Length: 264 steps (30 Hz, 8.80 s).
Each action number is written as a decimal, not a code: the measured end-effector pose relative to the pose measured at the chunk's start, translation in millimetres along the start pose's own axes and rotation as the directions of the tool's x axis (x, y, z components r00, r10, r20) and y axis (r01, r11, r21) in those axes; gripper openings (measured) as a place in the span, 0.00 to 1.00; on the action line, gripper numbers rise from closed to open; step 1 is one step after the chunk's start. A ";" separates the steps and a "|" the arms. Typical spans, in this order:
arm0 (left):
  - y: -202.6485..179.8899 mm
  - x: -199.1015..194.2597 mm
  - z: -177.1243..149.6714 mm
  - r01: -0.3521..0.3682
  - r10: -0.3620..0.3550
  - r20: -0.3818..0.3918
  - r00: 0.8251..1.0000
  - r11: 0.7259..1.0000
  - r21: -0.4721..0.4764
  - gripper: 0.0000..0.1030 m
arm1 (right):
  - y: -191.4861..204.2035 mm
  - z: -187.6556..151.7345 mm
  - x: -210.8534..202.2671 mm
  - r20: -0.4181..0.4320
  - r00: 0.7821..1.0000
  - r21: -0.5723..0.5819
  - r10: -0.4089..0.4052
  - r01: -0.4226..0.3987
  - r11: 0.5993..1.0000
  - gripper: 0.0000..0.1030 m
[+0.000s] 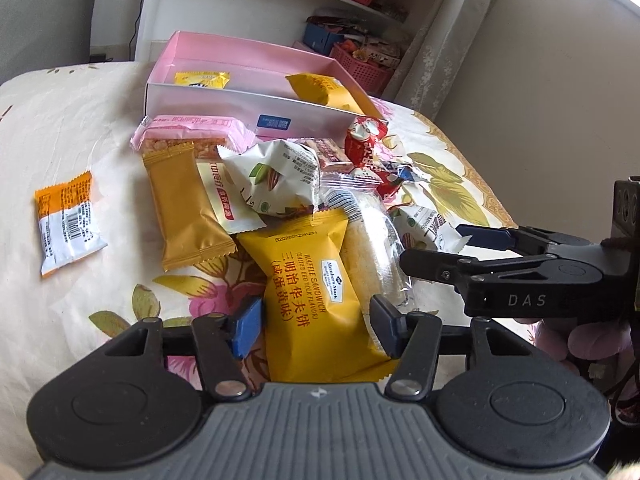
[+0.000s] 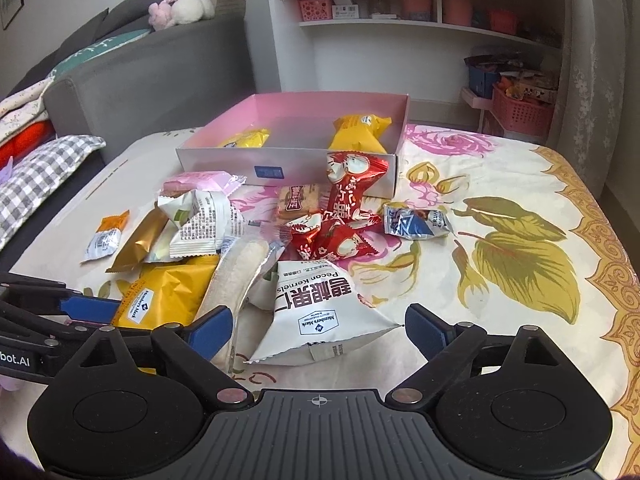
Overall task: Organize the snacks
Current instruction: 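Grasp another yellow sandwich-cake packet with left tool while right tool grasps white pecan bag, then lift both packets and carry them over the pink box, then lower both packets into the pink box and open both tools, then move both tools back toward the snack pile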
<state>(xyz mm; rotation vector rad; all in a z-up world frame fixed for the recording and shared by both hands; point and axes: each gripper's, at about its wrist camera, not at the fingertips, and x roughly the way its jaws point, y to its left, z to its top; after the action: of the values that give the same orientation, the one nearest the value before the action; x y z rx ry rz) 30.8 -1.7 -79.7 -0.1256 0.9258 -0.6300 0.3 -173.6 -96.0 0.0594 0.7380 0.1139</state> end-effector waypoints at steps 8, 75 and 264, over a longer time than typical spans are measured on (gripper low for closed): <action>1.7 4.4 0.8 -0.004 0.004 -0.010 1.000 1.000 -0.023 0.49 | 7.3 2.9 8.4 0.003 1.000 -0.018 -0.009 0.009 1.000 0.82; -24.3 -24.3 6.1 -0.035 0.043 -0.064 0.997 0.992 0.121 0.33 | 4.5 5.9 -7.5 -0.193 0.978 -0.099 -0.082 0.064 0.993 0.65; 25.6 -48.7 37.4 -0.303 0.266 0.183 0.946 0.929 0.213 1.00 | 60.0 41.6 -25.5 0.123 0.992 -0.054 -0.030 0.037 0.998 0.96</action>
<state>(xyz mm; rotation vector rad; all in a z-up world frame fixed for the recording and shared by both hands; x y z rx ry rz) 50.3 40.2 -31.8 0.1735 0.6974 -0.4486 4.6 -117.8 -42.6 0.0002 0.6133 0.0981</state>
